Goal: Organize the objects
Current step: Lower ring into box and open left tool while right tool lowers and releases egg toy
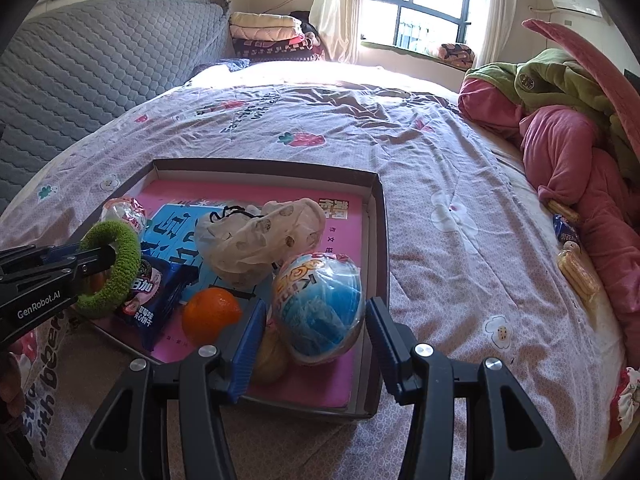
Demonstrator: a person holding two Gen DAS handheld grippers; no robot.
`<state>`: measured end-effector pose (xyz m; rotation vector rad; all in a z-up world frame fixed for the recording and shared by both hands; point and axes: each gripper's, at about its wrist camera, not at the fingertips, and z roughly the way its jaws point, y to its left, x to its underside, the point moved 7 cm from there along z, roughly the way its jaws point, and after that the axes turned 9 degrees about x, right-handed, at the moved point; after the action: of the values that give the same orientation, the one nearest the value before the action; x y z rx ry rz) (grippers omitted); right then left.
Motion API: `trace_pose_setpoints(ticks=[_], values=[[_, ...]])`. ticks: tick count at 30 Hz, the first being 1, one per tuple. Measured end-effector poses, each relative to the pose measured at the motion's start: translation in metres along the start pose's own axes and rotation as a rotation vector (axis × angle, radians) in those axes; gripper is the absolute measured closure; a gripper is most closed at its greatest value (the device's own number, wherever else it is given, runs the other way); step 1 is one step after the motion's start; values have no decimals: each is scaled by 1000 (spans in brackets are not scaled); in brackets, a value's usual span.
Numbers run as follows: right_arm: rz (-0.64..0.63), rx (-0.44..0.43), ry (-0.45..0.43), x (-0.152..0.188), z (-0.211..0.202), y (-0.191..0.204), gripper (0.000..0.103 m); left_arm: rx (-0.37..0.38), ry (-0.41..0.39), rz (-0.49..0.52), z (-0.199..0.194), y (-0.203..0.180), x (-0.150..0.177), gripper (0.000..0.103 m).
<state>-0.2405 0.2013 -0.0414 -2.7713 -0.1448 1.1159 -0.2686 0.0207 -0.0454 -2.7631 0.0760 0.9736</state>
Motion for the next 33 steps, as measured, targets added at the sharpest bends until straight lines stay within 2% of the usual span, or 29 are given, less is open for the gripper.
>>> trace_pose_setpoints(ticks=[15, 20, 24, 30, 33], values=[[28, -10, -2, -1, -7, -11, 51, 0, -5, -28, -2, 8, -3, 75], [39, -11, -1, -2, -7, -14, 48, -4, -9, -43, -3, 13, -5, 73], [42, -10, -7, -3, -9, -15, 47, 0, -10, -36, -5, 12, -5, 60], [45, -14, -15, -5, -13, -15, 47, 8, -17, -37, -11, 11, -7, 58], [45, -13, -22, -6, -16, -15, 47, 9, -26, -38, -15, 10, -8, 54]])
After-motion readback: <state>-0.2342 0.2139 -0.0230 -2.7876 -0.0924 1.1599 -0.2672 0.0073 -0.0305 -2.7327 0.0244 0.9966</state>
